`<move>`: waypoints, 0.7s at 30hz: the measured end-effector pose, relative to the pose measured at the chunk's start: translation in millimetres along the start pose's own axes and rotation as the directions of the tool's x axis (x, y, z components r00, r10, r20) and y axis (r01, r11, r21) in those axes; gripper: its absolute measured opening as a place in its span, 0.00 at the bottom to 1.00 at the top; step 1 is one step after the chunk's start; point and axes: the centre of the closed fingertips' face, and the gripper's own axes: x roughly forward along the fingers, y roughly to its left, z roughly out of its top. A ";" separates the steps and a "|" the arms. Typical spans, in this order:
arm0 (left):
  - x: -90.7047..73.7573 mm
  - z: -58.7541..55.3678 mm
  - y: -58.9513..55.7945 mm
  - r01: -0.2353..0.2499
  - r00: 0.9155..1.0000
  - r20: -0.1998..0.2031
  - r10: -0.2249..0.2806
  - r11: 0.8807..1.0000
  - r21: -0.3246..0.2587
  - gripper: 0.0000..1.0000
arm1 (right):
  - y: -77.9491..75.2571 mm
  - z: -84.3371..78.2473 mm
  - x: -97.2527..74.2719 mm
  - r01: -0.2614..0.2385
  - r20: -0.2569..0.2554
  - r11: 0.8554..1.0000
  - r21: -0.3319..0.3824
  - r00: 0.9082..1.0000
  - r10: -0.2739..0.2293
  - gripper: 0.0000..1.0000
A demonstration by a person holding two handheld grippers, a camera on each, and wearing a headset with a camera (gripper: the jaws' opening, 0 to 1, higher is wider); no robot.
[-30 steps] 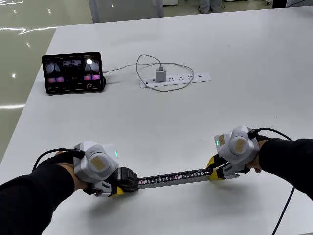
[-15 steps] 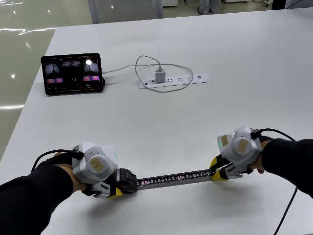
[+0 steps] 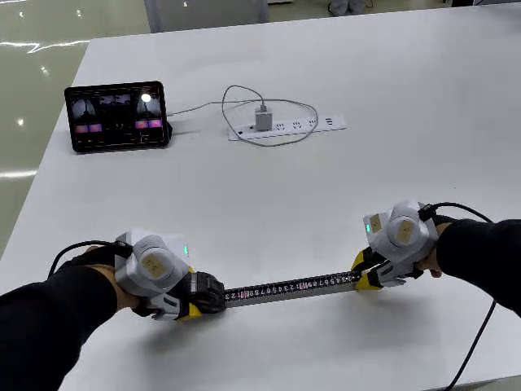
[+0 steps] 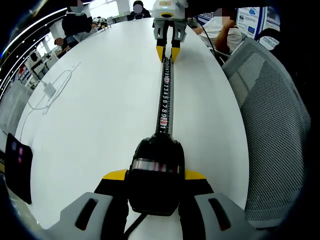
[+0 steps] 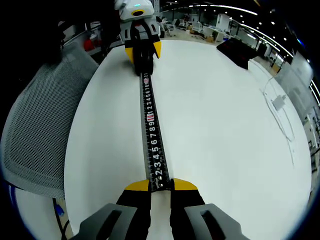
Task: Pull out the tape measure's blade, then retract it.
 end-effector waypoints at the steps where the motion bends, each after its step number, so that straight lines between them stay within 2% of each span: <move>1: 0.2 0.1 0.1 0.000 1.000 0.000 0.000 1.000 0.000 0.33 | -0.1 -0.7 -0.3 0.001 -0.001 1.000 0.001 1.000 -0.001 0.10; 21: 1.4 0.3 0.0 -0.033 0.999 -0.027 0.034 0.998 0.057 0.34 | 1.2 -0.7 0.3 0.024 -0.022 1.000 -0.004 0.999 -0.024 0.12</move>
